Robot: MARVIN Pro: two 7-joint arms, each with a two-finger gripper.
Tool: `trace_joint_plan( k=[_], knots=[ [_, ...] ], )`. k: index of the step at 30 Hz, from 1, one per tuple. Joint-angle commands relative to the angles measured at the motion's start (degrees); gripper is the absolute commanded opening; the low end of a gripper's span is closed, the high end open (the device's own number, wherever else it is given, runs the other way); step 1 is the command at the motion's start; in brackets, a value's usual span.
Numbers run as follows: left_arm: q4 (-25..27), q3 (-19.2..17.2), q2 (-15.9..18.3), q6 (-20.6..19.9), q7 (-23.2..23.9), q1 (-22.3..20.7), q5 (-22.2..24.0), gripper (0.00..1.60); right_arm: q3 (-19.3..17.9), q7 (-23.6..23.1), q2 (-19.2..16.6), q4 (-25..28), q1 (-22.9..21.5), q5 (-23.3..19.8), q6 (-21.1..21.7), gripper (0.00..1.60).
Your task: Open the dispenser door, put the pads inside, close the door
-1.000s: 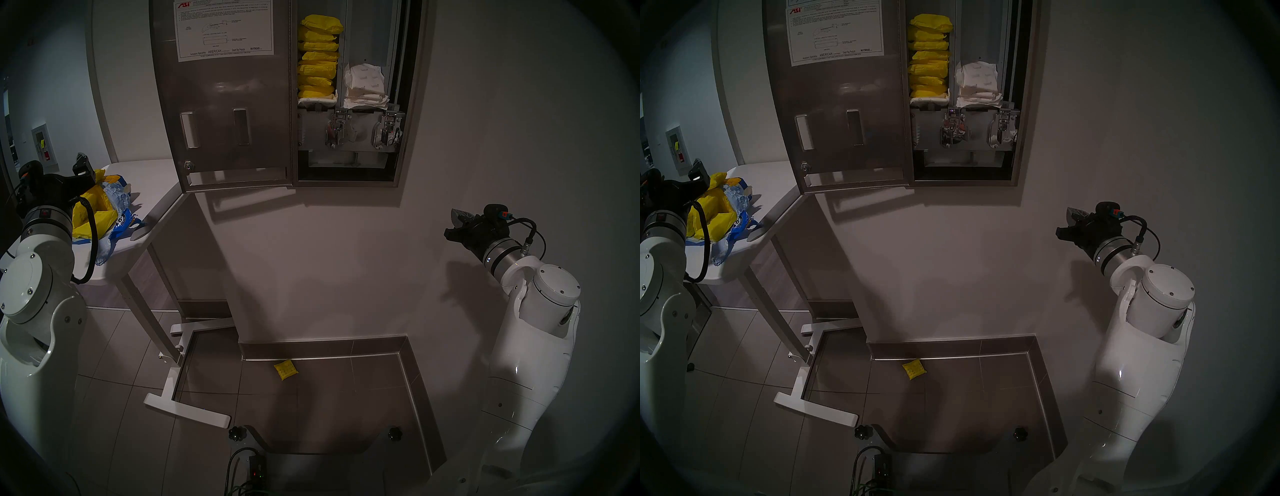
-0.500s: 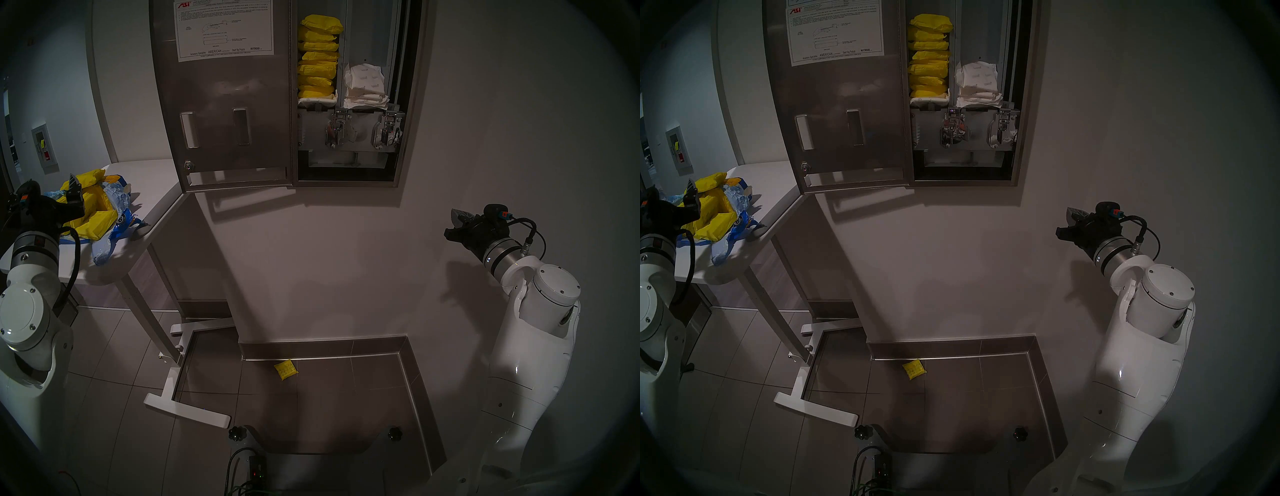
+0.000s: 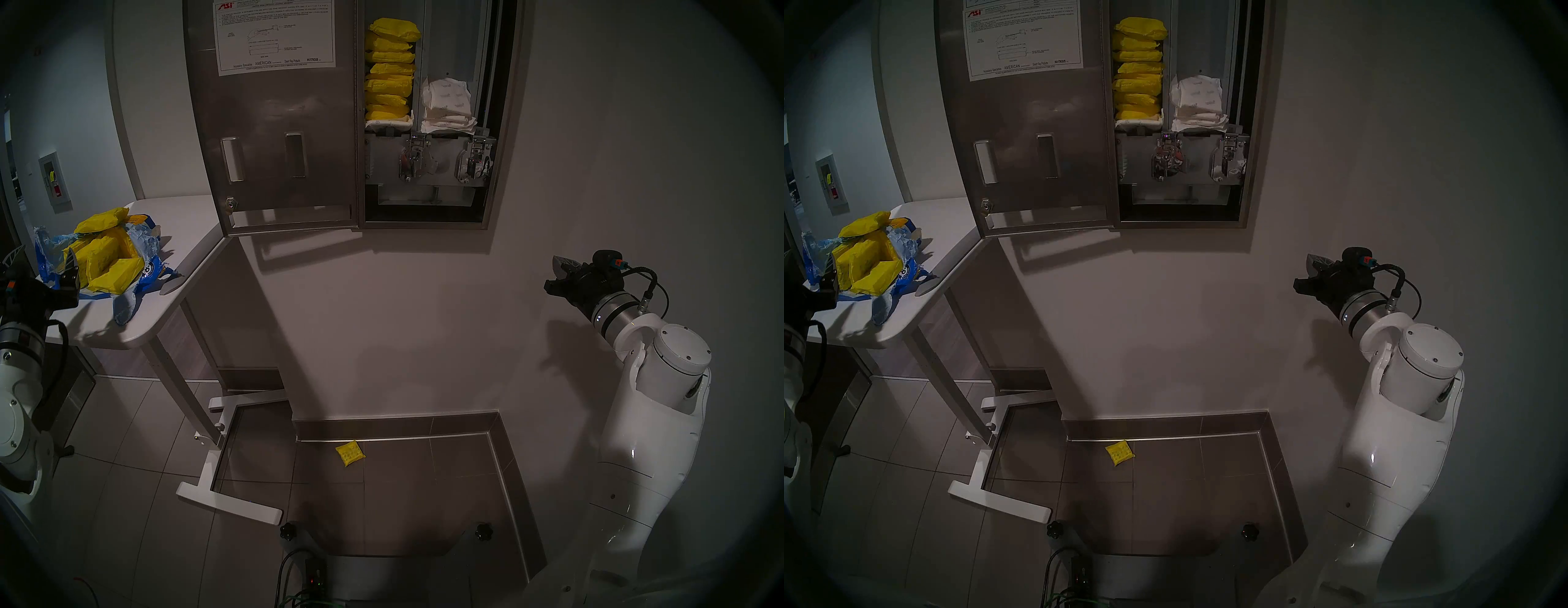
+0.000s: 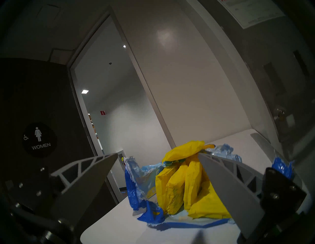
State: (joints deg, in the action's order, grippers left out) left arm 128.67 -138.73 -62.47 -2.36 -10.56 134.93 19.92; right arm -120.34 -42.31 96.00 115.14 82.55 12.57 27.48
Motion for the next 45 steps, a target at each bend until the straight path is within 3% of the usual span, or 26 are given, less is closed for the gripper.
trace_joint_plan(
  k=[1,11,21,30,45],
  knots=[
    [-4.85,-6.13,2.50,7.36,8.92,2.64,0.98,1.60,0.10,0.08,-0.29,1.90,-1.13,-0.33,-0.56,0.42],
    [-7.01,-7.15,3.48,5.82,10.42,0.34,5.68,1.60,0.09,0.07,-0.27,1.89,-1.14,-0.31,-0.56,0.42],
    [-11.41,-7.16,6.93,3.76,12.79,-2.37,10.32,1.60,0.10,0.09,-0.27,1.90,-1.13,-0.33,-0.56,0.42],
    [-12.67,-3.87,9.09,2.76,14.64,-3.44,11.46,1.60,0.10,0.10,-0.28,1.90,-1.12,-0.34,-0.57,0.42],
    [-14.56,0.98,12.02,1.67,11.82,-7.14,10.35,1.60,0.11,0.11,-0.28,1.91,-1.12,-0.35,-0.57,0.42]
  ],
)
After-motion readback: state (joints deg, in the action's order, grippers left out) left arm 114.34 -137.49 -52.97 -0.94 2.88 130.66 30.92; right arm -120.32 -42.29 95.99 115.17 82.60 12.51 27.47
